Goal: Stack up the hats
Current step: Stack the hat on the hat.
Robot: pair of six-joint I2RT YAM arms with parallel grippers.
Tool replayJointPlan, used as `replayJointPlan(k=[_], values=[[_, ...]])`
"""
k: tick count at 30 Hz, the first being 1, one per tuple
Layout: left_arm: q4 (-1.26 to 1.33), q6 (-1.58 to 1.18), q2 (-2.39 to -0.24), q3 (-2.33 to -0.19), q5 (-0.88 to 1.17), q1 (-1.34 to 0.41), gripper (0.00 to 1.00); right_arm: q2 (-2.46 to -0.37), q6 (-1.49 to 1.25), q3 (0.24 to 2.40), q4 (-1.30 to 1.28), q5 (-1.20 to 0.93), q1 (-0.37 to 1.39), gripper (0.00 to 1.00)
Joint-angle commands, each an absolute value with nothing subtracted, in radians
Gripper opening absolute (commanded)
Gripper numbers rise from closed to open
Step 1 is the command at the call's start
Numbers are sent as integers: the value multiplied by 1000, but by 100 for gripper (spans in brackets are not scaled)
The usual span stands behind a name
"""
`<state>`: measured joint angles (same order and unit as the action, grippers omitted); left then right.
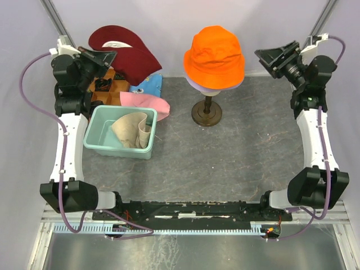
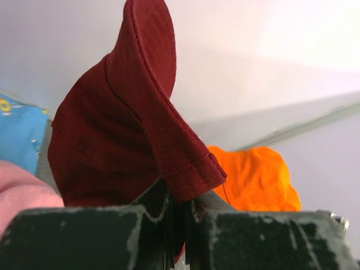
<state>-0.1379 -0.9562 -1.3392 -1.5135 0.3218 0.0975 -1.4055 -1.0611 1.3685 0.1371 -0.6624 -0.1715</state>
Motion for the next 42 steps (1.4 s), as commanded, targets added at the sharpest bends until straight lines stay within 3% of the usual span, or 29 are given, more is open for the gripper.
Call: replayJointPlan(k=[1,8,16,24,35,42], values=[[52,-829,-1341,-1591,555,72,3,-1359,-1132,1497,222,-652,-175,78],[227,-804,-1354,-1612,722,47,3,-1419,-1216,1657,259,-787,-126,78],[370,-741,-1412,-1736,827,-31,3,-1485,-1152,1920,34,-836,15,79],[-192,-86,-1421,-1929,525,-230,3,-1540,-1222,2039,-53,-785,122,85],[-214,252,-1374,-1870,296,-385,3,-1666,-1661,2181,-11,-767,238,86],[-155,320,-1357,-1841,290,-436,3,-1660,-1855,2097,44,-732,302,86]])
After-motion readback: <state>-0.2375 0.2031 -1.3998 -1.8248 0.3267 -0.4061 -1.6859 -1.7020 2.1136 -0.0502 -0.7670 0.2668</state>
